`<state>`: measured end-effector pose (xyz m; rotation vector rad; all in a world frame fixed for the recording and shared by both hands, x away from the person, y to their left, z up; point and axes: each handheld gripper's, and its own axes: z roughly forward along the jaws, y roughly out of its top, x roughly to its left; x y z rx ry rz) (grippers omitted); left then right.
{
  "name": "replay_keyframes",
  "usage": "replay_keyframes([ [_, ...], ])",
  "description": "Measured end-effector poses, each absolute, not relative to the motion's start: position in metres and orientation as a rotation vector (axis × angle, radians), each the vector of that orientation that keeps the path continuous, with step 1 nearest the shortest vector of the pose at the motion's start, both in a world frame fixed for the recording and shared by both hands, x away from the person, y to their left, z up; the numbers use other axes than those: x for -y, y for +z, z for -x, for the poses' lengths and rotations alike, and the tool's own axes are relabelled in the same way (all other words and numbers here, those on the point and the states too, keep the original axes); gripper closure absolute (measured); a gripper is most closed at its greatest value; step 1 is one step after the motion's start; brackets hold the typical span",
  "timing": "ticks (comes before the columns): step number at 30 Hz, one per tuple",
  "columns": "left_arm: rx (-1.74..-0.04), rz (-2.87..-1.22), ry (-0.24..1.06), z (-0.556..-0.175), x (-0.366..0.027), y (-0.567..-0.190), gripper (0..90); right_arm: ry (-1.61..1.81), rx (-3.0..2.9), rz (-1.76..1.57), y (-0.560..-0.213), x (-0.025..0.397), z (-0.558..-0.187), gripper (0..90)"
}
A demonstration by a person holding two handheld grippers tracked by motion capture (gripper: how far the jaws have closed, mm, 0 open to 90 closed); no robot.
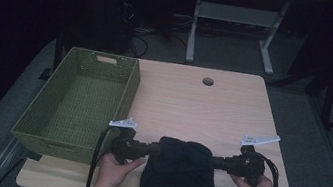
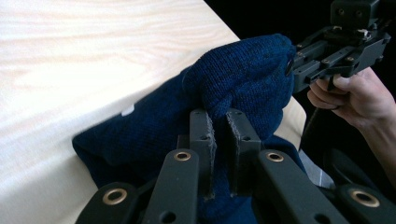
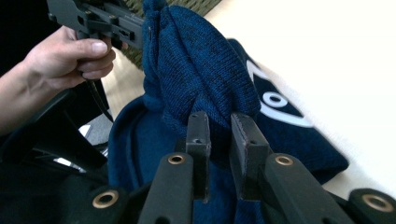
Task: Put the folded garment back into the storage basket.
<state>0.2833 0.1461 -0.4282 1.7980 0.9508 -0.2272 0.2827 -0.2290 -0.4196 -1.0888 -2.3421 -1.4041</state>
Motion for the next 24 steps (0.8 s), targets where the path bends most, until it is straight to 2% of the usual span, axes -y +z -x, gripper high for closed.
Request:
replay_keyframes([
  [8, -0.951, -1.797, -0.276, -0.272, -0.150, -0.438, 82.9, -1.398, 2.332, 1.079, -0.429, 0.230, -0.270, 78.3],
  [11, -0.950, -1.806, -0.285, -0.270, -0.151, -0.441, 82.9, -1.393, 2.334, 1.069, -0.428, 0.229, -0.267, 74.7],
  [13, -0.948, -1.808, -0.287, -0.269, -0.152, -0.442, 82.9, -1.426, 2.318, 1.063, -0.422, 0.231, -0.269, 68.3],
  [16, -0.942, -1.817, -0.295, -0.267, -0.154, -0.444, 82.9, -1.440, 2.322, 1.064, -0.412, 0.231, -0.274, 66.6],
  [21, -0.933, -1.827, -0.300, -0.266, -0.155, -0.447, 82.9, -1.462, 2.322, 1.075, -0.400, 0.227, -0.284, 66.6],
  [24, -0.925, -1.834, -0.311, -0.265, -0.155, -0.447, 82.9, -1.454, 2.326, 1.087, -0.393, 0.221, -0.296, 71.1],
])
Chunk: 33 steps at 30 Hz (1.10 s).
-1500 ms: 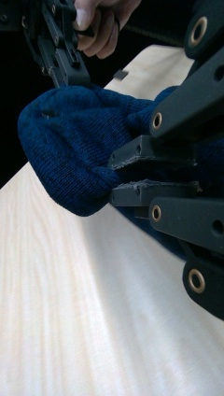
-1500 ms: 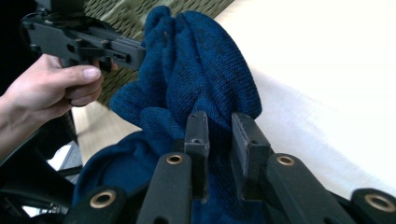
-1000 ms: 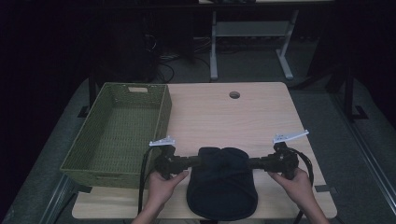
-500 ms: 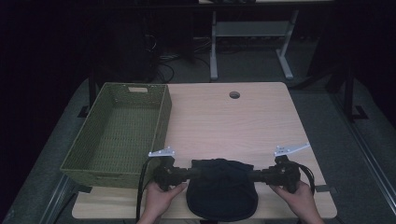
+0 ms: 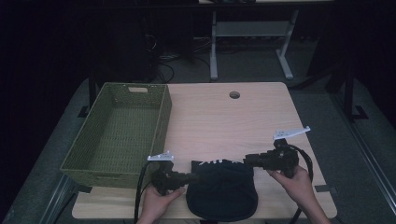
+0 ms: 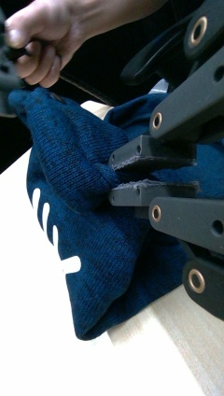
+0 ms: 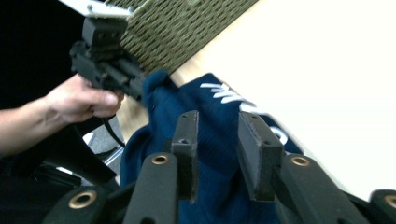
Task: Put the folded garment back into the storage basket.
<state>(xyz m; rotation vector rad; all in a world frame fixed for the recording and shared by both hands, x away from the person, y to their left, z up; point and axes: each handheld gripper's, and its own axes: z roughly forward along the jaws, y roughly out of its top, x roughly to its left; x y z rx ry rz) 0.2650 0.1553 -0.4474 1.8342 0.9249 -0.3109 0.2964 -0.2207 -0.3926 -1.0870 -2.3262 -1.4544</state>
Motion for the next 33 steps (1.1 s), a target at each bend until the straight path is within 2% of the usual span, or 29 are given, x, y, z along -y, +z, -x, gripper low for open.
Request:
replay_keyframes([
  [9, -0.911, -1.830, -0.319, -0.263, -0.157, -0.445, 81.4, -1.289, 2.338, 1.077, -0.410, 0.201, -0.316, 81.8],
  [18, -0.873, -1.781, -0.336, -0.261, -0.161, -0.425, 74.1, -1.177, 2.343, 1.015, -0.430, 0.189, -0.306, 82.3],
  [28, -0.887, -1.749, -0.324, -0.265, -0.163, -0.415, 74.3, -1.136, 2.348, 0.969, -0.437, 0.186, -0.296, 81.8],
  [33, -0.891, -1.808, -0.345, -0.265, -0.153, -0.421, 73.3, -1.162, 2.340, 0.903, -0.433, 0.184, -0.288, 80.4],
])
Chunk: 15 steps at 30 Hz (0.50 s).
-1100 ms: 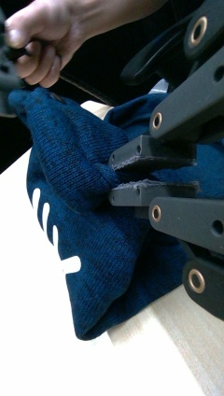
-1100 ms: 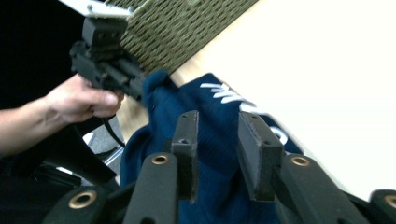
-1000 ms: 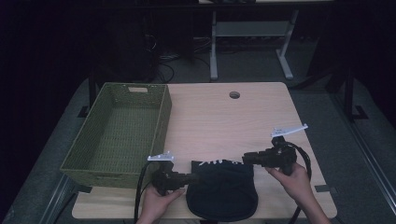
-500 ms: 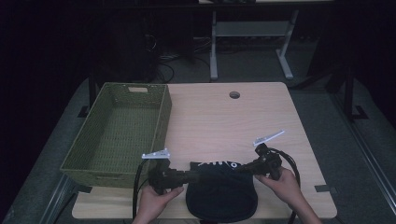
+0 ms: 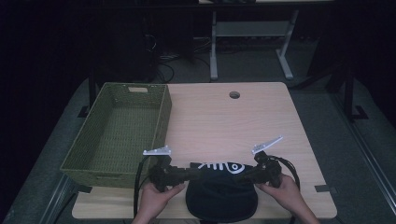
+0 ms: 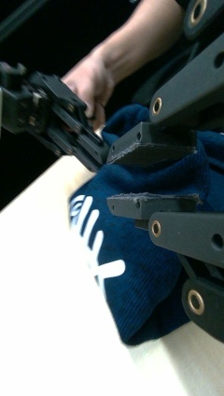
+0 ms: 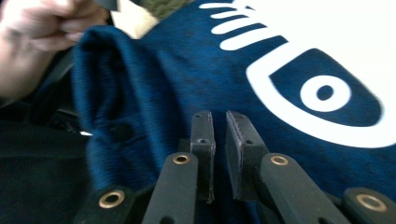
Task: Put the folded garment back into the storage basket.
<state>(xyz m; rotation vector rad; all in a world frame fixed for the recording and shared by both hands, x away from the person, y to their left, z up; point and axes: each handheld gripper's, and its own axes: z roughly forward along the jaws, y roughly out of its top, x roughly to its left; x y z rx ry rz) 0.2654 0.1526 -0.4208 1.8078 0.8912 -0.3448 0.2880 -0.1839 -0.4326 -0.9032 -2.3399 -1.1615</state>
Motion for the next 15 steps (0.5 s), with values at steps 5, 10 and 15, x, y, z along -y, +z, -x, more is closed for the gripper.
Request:
replay_keyframes([
  [5, -0.920, -1.888, -0.366, -0.263, -0.141, -0.433, 73.0, -1.120, 2.351, 0.874, -0.439, 0.178, -0.282, 79.9],
  [10, -0.970, -1.971, -0.369, -0.265, -0.134, -0.448, 71.5, -1.048, 2.392, 0.846, -0.450, 0.169, -0.277, 79.8],
  [15, -0.988, -2.009, -0.332, -0.270, -0.127, -0.454, 73.3, -1.020, 2.418, 0.861, -0.456, 0.165, -0.278, 80.1],
])
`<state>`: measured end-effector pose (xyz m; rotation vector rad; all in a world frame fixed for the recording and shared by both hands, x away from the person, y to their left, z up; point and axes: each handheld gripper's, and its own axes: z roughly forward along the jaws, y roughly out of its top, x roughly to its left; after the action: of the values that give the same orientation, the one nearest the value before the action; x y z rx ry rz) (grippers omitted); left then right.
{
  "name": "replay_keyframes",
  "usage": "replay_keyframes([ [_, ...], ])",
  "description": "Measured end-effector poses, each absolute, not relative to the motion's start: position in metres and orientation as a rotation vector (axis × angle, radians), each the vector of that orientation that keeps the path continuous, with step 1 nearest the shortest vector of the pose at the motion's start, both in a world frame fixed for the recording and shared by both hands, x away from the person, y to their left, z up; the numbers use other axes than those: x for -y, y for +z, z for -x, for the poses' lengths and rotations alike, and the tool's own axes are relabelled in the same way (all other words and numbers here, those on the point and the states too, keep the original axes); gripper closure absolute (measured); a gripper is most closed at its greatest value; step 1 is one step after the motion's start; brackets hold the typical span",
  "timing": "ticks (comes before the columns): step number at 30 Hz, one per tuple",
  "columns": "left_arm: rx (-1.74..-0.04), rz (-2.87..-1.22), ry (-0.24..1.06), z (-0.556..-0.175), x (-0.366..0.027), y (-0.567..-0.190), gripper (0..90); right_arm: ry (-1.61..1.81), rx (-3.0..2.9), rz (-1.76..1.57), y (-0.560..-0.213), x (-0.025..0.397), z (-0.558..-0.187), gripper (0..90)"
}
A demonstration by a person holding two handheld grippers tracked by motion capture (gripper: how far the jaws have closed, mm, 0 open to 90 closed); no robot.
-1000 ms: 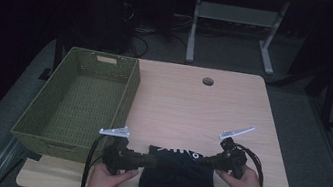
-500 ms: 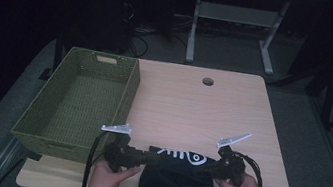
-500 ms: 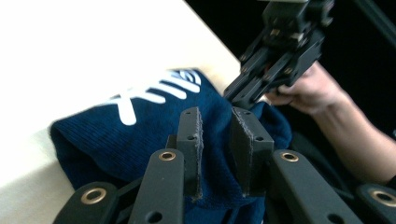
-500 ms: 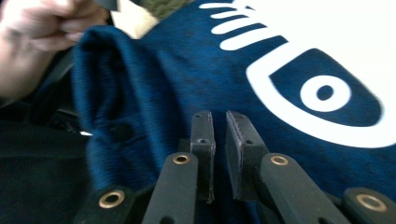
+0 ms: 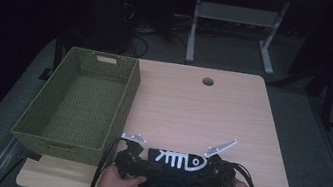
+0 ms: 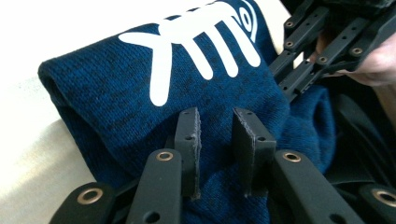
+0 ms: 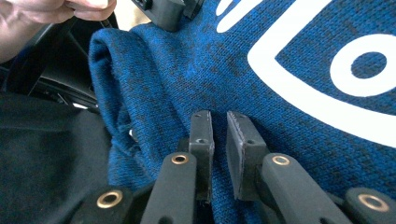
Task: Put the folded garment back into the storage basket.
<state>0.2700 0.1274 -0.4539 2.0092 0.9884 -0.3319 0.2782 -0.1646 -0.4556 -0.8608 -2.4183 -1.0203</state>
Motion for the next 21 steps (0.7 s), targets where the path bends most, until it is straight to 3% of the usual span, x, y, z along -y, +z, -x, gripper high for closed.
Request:
replay_keyframes([
  [12, -1.029, -2.016, -0.232, -0.300, -0.112, -0.453, 73.6, -1.001, 2.471, 0.958, -0.457, 0.169, -0.308, 82.1],
  [21, -1.075, -1.924, -0.242, -0.324, -0.107, -0.451, 72.4, -1.023, 2.461, 1.030, -0.453, 0.180, -0.336, 80.6],
])
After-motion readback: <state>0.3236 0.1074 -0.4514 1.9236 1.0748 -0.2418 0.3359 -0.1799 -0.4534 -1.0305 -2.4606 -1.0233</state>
